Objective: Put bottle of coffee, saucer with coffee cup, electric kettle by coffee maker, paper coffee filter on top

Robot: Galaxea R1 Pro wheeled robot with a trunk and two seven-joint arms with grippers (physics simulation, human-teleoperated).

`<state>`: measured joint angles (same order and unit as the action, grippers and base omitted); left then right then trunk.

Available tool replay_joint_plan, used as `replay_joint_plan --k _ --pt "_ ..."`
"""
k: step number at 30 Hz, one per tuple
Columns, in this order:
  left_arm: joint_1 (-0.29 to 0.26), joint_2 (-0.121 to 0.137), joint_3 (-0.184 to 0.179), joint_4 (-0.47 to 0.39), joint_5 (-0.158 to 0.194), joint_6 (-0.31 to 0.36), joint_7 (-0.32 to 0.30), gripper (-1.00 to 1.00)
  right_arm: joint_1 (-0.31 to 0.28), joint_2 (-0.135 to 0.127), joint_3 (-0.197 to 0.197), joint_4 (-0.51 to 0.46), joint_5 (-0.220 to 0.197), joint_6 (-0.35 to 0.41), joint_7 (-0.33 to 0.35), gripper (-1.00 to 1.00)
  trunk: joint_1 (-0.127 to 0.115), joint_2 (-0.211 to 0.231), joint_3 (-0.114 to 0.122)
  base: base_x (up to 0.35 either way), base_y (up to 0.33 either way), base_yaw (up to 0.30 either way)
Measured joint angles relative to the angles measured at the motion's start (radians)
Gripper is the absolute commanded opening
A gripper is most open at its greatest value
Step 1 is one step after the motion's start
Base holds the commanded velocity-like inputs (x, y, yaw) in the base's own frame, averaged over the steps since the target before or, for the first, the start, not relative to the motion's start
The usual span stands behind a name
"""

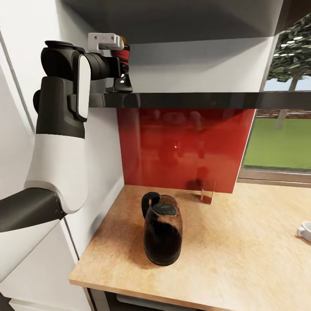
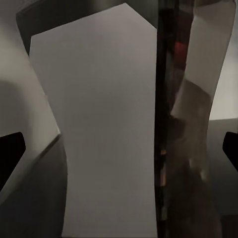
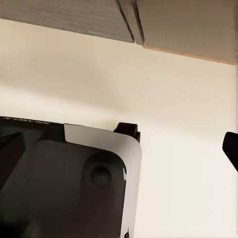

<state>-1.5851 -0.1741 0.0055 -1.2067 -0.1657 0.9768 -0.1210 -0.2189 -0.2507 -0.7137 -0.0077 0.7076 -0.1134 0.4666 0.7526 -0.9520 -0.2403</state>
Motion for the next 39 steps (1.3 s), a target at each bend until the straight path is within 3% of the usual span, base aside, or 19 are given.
replay_joint_plan --k 27,28,39 --pt "0.000 0.000 0.000 0.003 0.000 0.000 0.000 1.00 0.000 -0.001 0.000 0.000 0.000 0.000 0.000 1.00 0.000 0.000 0.000 0.026 -0.004 0.000" --pt "0.000 0.000 0.000 0.003 0.000 0.000 0.000 -1.00 0.000 -0.001 0.000 0.000 0.000 0.000 0.000 1.00 0.000 0.000 0.000 0.000 0.000 0.000" --pt "0.000 0.000 0.000 0.002 0.001 0.000 0.001 -1.00 0.000 -0.001 0.000 0.000 0.000 0.000 0.000 1.00 0.000 0.000 0.000 0.000 0.000 0.000"
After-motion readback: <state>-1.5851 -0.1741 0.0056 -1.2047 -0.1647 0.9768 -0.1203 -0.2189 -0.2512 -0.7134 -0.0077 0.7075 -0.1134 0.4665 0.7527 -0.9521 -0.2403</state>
